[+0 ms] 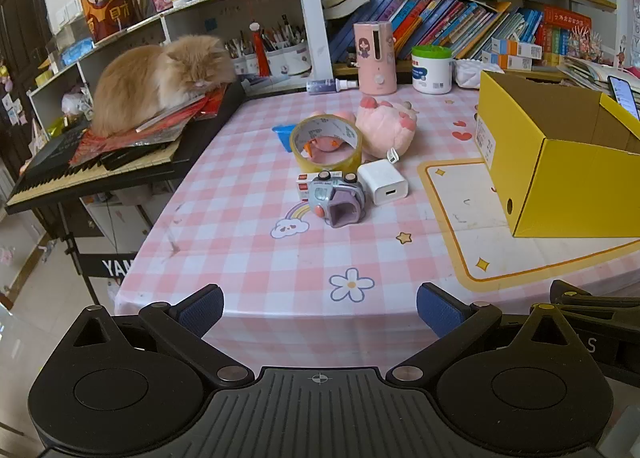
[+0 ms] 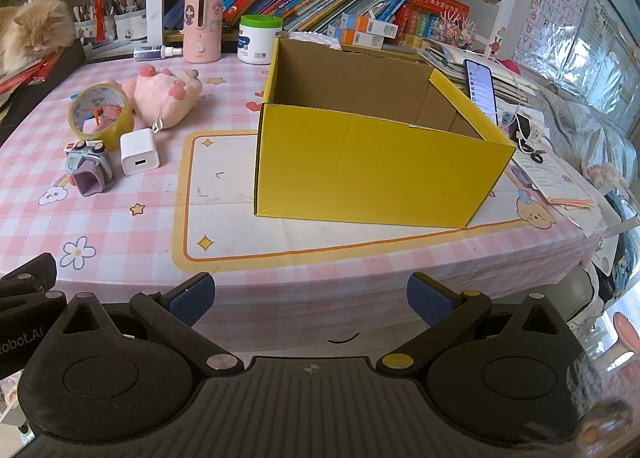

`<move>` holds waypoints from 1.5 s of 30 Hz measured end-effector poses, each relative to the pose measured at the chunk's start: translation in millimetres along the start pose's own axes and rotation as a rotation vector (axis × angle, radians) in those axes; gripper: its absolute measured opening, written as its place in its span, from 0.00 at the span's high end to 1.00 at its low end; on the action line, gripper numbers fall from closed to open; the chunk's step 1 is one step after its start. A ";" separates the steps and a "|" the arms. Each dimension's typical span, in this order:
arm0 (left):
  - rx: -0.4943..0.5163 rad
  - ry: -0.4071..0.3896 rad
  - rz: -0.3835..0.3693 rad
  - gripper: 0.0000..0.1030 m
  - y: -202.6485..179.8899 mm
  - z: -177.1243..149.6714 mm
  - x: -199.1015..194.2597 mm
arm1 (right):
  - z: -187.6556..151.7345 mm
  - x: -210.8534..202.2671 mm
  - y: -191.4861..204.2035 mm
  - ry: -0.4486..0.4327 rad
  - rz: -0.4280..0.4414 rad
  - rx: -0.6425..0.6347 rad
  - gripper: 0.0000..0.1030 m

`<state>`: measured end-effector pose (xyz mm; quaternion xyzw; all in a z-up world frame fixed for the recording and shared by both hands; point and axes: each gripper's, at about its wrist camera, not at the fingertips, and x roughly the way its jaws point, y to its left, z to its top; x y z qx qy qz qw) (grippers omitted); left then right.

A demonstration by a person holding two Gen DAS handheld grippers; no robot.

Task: Organize objects
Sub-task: 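Move both tools toward the white charger and grey toy truck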

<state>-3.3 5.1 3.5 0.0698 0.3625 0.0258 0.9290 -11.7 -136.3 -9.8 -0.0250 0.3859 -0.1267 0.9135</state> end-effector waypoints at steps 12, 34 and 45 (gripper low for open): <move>0.001 -0.001 0.001 0.00 0.1 -0.4 -0.4 | -0.3 -1.2 0.9 -0.001 -0.001 0.000 0.00; 0.002 -0.018 -0.006 0.00 3.2 7.3 -4.4 | 2.4 -4.7 2.6 -0.009 -0.001 0.000 0.00; -0.004 -0.017 -0.011 0.00 6.6 3.5 -0.7 | 3.9 -6.1 4.6 -0.010 -0.001 0.001 0.00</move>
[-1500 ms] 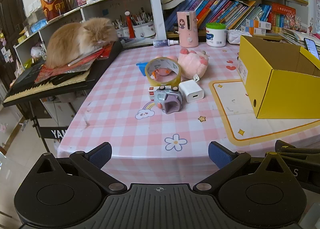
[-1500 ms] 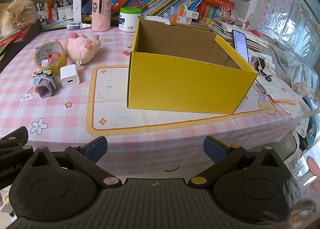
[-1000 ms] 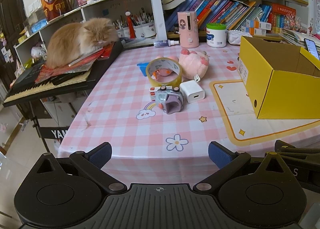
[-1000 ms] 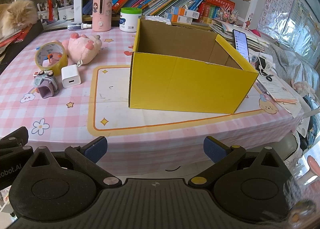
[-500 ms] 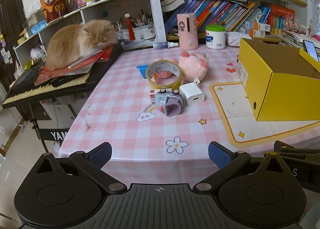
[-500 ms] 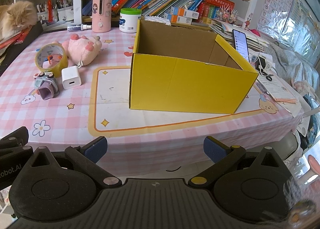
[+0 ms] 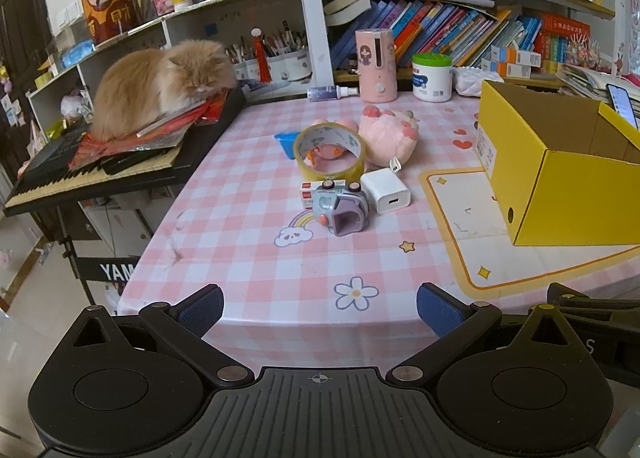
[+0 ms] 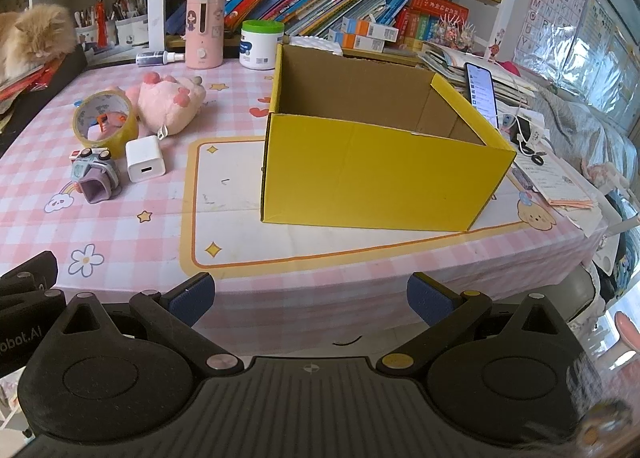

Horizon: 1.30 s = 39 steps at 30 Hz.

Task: Organize objects
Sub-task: 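Move both tools toward the white charger and grey toy truck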

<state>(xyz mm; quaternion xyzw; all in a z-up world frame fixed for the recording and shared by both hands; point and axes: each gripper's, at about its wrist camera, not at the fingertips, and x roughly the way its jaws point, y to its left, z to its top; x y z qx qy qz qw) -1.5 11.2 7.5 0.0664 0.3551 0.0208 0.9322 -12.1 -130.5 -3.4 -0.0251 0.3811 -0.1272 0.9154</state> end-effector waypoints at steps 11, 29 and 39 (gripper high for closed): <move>-0.008 0.000 0.008 0.00 0.3 -0.5 0.8 | 0.3 1.2 1.5 0.001 0.001 0.000 0.00; -0.021 0.022 0.002 0.00 14.5 -1.8 15.9 | 2.5 12.1 15.7 0.033 0.027 -0.005 0.00; -0.037 0.026 -0.024 0.00 27.1 -2.9 19.5 | 5.7 15.0 22.6 0.040 0.060 -0.012 0.00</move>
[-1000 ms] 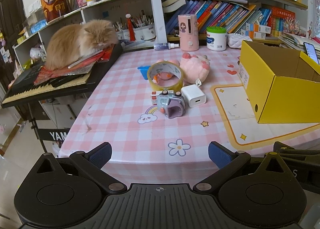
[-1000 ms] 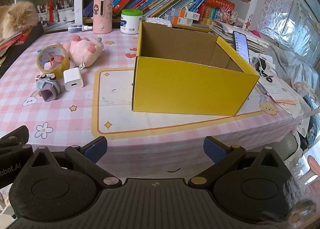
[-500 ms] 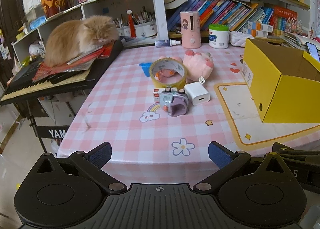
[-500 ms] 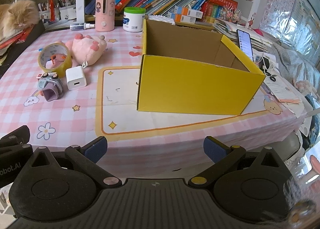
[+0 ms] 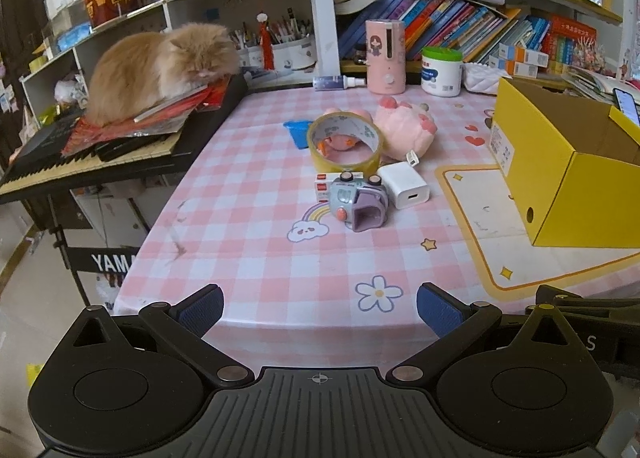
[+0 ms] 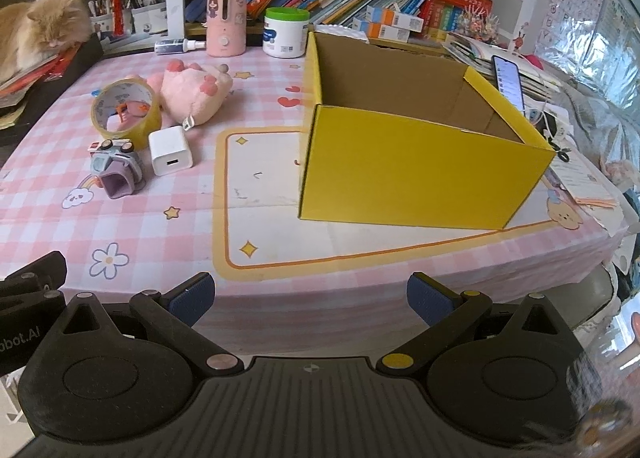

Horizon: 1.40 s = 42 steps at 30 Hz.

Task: Organize objects
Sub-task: 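Move both tools toward the white charger and grey toy truck, then grasp the grey toy truck with the left tool while the right tool grasps the white charger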

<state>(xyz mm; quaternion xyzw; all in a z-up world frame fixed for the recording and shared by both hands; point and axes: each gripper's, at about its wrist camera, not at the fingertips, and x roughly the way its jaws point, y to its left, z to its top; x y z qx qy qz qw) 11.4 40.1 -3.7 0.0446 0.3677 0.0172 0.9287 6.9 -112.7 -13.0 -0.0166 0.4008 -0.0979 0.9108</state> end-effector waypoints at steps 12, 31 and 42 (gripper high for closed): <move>-0.055 0.028 0.022 0.00 24.7 -5.8 5.2 | 4.6 6.6 14.0 0.025 0.142 -0.015 0.09; -0.095 0.003 0.046 0.00 32.6 11.0 33.6 | 44.8 36.4 39.9 -0.010 0.388 -0.060 0.49; -0.113 0.012 -0.009 0.00 22.5 33.8 63.5 | 78.7 72.7 37.3 -0.005 0.429 -0.074 0.53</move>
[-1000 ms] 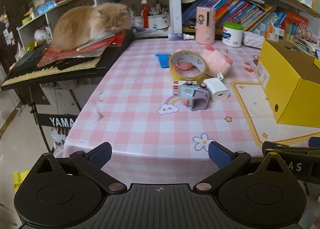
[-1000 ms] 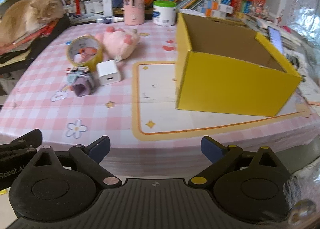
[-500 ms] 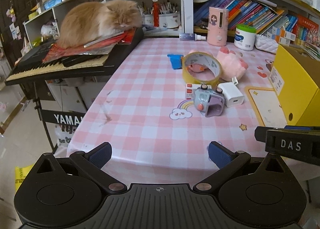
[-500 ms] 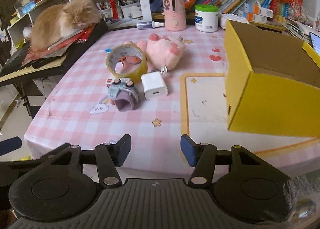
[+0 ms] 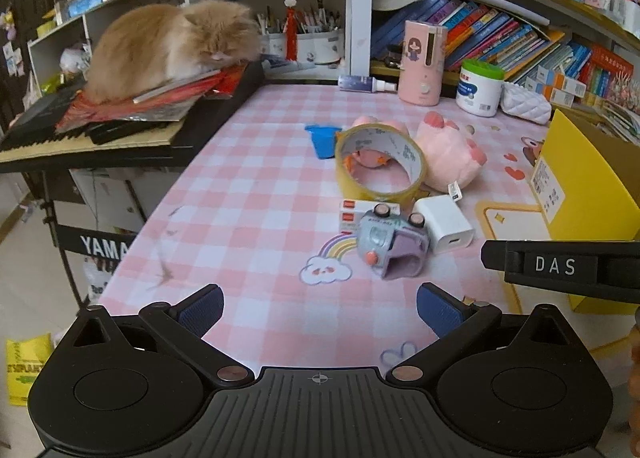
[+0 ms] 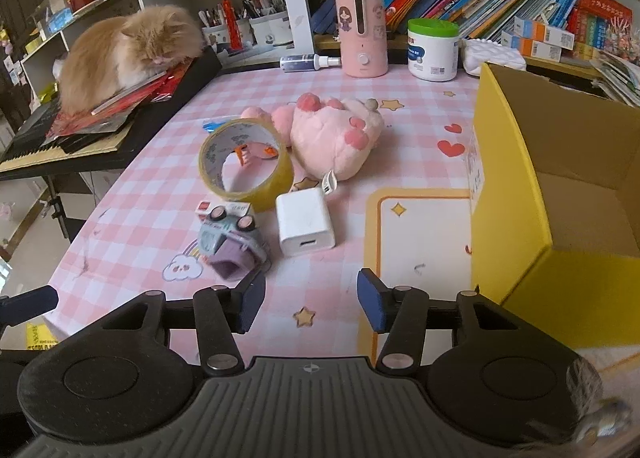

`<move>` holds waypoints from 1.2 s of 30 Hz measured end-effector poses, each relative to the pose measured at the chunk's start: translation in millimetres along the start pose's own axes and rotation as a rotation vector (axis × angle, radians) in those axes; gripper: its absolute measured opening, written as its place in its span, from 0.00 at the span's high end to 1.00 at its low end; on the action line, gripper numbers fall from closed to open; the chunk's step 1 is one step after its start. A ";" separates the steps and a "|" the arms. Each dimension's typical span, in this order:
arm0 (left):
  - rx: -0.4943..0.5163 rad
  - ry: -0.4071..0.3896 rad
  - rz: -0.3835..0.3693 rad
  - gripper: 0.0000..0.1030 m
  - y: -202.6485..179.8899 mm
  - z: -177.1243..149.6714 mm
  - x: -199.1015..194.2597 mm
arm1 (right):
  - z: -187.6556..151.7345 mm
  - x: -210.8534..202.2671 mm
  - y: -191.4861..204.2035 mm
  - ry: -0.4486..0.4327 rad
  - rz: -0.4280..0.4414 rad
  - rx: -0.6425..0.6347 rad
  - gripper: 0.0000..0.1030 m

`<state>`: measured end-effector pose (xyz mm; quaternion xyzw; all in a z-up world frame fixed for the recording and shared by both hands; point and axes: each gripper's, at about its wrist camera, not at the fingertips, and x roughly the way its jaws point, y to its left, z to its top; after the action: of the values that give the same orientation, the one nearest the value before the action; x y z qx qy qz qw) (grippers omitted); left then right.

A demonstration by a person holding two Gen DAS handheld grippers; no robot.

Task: Organize objects
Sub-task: 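Grasp the grey toy truck with the left tool while the right tool grasps the white charger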

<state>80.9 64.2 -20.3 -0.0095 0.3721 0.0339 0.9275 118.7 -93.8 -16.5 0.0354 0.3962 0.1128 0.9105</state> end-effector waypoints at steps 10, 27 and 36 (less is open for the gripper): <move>0.037 0.015 -0.017 0.00 -15.9 12.5 19.7 | 21.9 22.1 -16.5 0.017 0.024 -0.016 0.54; 0.072 0.069 -0.035 0.00 -19.3 21.4 50.1 | 49.0 84.9 0.0 0.132 0.076 -0.120 0.56; 0.065 0.100 -0.095 0.02 -29.9 25.3 75.2 | 59.4 112.2 0.6 0.199 0.090 -0.157 0.59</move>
<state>154.6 39.6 -54.2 0.0014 0.4179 -0.0228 0.9082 236.1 -65.5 -55.9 -0.0298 0.4726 0.1870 0.8607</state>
